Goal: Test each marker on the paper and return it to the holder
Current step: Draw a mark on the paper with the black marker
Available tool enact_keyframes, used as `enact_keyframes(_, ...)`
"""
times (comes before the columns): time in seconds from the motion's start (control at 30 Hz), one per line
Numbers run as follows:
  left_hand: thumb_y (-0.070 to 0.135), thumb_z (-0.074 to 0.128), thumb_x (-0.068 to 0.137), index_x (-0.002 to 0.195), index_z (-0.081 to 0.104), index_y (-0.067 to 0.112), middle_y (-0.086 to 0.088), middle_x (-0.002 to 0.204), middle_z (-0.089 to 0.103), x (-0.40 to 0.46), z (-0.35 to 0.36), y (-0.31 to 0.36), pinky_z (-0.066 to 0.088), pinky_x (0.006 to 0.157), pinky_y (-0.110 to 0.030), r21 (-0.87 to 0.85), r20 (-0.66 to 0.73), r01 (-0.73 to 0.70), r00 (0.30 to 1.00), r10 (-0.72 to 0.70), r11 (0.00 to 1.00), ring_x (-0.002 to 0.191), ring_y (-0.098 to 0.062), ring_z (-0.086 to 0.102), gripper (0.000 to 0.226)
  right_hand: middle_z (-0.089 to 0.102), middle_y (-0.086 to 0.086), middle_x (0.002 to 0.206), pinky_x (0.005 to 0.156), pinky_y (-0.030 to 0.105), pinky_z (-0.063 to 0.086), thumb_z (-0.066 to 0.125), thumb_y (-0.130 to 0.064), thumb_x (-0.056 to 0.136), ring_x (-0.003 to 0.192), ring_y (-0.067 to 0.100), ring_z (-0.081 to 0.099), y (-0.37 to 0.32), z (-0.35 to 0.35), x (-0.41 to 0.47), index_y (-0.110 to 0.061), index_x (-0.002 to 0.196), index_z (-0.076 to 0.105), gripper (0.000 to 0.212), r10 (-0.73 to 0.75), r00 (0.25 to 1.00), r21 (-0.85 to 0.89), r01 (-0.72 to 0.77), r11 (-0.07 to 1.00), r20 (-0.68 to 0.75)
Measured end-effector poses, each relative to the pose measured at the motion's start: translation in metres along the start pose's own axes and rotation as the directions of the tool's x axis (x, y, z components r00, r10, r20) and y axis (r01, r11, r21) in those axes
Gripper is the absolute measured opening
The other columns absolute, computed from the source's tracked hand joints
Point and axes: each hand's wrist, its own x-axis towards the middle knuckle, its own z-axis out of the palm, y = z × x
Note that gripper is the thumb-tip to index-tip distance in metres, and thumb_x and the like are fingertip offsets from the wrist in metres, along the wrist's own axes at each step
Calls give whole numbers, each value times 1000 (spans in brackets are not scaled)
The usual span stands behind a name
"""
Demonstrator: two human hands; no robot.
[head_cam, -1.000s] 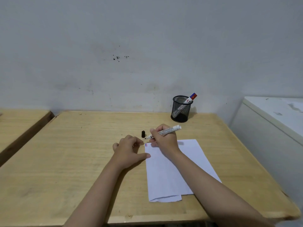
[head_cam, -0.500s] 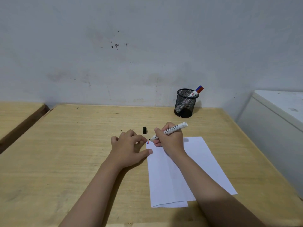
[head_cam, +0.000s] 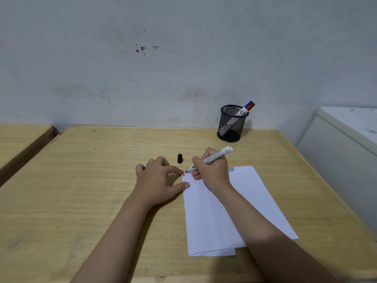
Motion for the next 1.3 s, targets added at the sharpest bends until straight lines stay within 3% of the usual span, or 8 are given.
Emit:
enact_keyframes(0.2, 80, 40, 55, 101, 63, 46, 12, 95, 46, 0, 1, 0, 16, 78, -34, 16, -4, -4, 1000, 5, 1000, 99, -9, 44, 61, 60, 21, 56, 44, 29, 47, 60, 0, 77, 42, 20, 56, -2, 1, 0, -8, 64, 40, 25, 31, 999, -12, -30, 999, 11)
enact_keyframes(0.43, 80, 41, 55, 101, 63, 46, 13, 95, 47, 0, 2, -1, 16, 78, -34, 13, -11, -13, 1000, 13, 1000, 97, -9, 43, 60, 47, 11, 50, 41, 26, 41, 57, 2, 71, 38, 20, 49, -1, -1, 1, -13, 57, 36, 29, 61, 998, -49, -60, 997, 12)
enact_keyframes(0.7, 73, 55, 57, 97, 60, 42, 14, 96, 48, 1, 4, 1, 16, 80, -33, -61, -4, 16, 1000, -16, 998, 98, -9, 44, 51, 61, 3, 49, 44, 28, 53, 67, -9, 82, 41, 12, 59, -5, -5, 0, -10, 65, 46, 27, 51, 995, 169, -35, 985, -90)
enact_keyframes(0.87, 57, 69, 61, 110, 42, 34, 17, 115, 46, 5, 0, 8, 18, 90, -34, -163, 87, 85, 994, -72, 983, 111, -10, 42, 61, 57, 7, 56, 53, 30, 56, 68, -17, 84, 42, 10, 57, -7, -5, 2, -11, 71, 45, 27, 93, 966, 298, -18, 954, -240)
enact_keyframes(1.07, 60, 68, 53, 124, 44, 39, 15, 146, 31, 24, -14, 8, 3, 111, -52, -131, 291, 18, 957, 21, 991, 135, -9, 29, 78, 60, 7, 60, 68, 37, 58, 69, -23, 84, 48, 9, 60, -6, -5, 0, -11, 74, 48, 25, 95, 969, 295, -23, 955, -230)
enact_keyframes(1.17, 61, 69, 52, 120, 50, 34, 17, 130, 45, 32, -18, 9, 12, 107, -45, -133, 306, 22, 952, 20, 991, 123, -5, 40, 75, 61, 8, 61, 66, 34, 59, 69, -24, 83, 50, 10, 61, -6, -5, -1, -12, 74, 49, 25, 92, 969, 285, -24, 958, -228)
enact_keyframes(1.23, 52, 70, 60, 108, 59, 30, 14, 116, 56, 33, -17, 11, 25, 103, -39, -181, 242, 9, 970, 36, 983, 112, -6, 51, 54, 62, 8, 62, 63, 30, 58, 69, -24, 83, 50, 11, 61, -7, -5, -1, -12, 75, 49, 25, 97, 971, 280, -33, 959, -220)
enact_keyframes(1.3, 34, 71, 68, 88, 65, 24, 7, 99, 65, 32, -16, 18, 45, 93, -38, -377, 94, 72, 995, -39, 923, 93, -9, 62, 23, 61, 9, 63, 63, 31, 58, 70, -23, 83, 49, 11, 60, -9, -6, -2, -12, 74, 49, 25, 116, 972, 302, -50, 952, -205)
